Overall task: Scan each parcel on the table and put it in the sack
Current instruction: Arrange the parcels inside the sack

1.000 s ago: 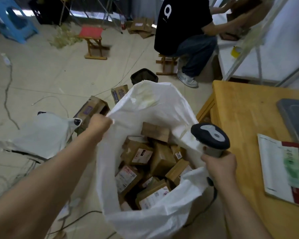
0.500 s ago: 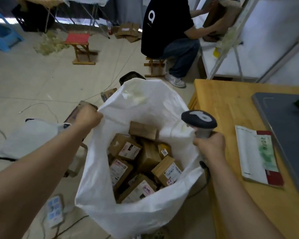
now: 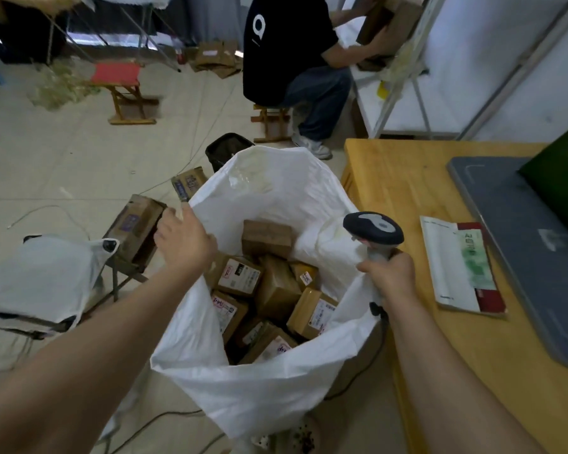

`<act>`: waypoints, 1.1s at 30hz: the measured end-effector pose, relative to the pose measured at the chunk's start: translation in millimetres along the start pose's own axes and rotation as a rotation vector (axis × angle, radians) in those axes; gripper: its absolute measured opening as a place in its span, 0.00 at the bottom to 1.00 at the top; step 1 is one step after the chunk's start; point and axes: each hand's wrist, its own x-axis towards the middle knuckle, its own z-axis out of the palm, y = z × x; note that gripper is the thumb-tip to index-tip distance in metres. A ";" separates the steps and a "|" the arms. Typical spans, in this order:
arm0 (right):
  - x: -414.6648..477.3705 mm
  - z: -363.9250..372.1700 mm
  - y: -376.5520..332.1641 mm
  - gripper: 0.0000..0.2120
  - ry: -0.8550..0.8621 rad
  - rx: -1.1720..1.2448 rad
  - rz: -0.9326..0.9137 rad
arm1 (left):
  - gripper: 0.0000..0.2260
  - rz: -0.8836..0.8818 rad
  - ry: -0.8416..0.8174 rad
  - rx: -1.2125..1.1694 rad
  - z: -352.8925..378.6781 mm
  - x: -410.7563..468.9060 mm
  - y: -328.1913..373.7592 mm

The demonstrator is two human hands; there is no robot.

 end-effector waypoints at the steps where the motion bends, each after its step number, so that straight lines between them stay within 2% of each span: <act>1: -2.9 -4.1 1.8 0.22 0.011 0.015 -0.003 | 0.32 0.058 -0.024 0.013 4.0 -12.3 12.7; 4: -16.1 -19.7 11.0 0.23 0.056 0.033 -0.006 | 0.34 0.220 -0.187 0.004 24.0 -42.7 41.1; 8: -37.2 -48.5 29.7 0.19 0.082 0.071 0.021 | 0.35 0.334 -0.410 0.030 46.8 -86.3 66.6; 12: -71.7 -90.3 50.7 0.09 -0.038 0.195 0.061 | 0.29 0.448 -0.413 0.068 55.9 -129.5 90.1; 15: -104.0 -127.7 64.1 0.09 -0.113 0.301 0.089 | 0.31 0.572 -0.398 0.104 52.6 -163.6 116.4; 19: -136.7 -183.7 82.9 0.10 -0.149 0.657 0.138 | 0.32 0.749 -0.355 0.103 49.1 -224.7 166.3; 23: -168.3 -260.9 103.2 0.10 -0.206 1.130 0.172 | 0.32 1.025 -0.335 0.104 51.0 -316.0 223.6; 25: -184.4 -307.4 114.9 0.14 -0.239 1.352 0.104 | 0.32 1.160 -0.321 0.123 55.1 -366.9 254.8; 28: -208.4 -381.5 138.4 0.30 -0.229 1.590 -0.096 | 0.32 1.295 -0.335 0.143 58.9 -441.7 302.8; 31: -227.7 -457.7 165.6 0.35 -0.059 1.690 -0.267 | 0.32 1.404 -0.344 0.123 59.3 -505.9 337.6; 33: -243.1 -500.0 182.0 0.35 0.060 1.702 -0.323 | 0.33 1.461 -0.363 0.107 61.8 -539.6 353.6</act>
